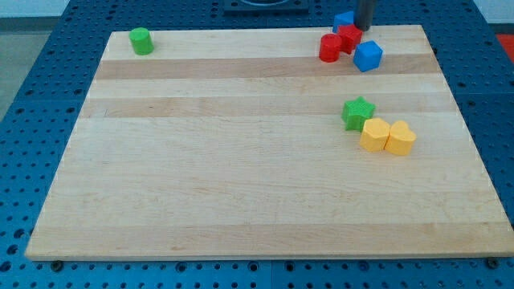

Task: Move the triangle vertical to the red circle

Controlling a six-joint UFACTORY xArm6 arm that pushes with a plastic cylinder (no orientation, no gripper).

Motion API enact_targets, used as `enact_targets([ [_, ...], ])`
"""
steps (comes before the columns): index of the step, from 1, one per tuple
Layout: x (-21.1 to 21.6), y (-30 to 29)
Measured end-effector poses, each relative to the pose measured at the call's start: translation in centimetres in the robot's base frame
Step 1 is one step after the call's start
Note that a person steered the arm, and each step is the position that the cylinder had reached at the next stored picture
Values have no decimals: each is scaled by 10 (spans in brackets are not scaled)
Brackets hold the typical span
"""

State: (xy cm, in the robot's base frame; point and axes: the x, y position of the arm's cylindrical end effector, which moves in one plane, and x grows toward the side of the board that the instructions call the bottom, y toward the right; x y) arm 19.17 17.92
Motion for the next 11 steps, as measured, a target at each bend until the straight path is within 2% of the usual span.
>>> enact_targets([
  [11,3,-36],
])
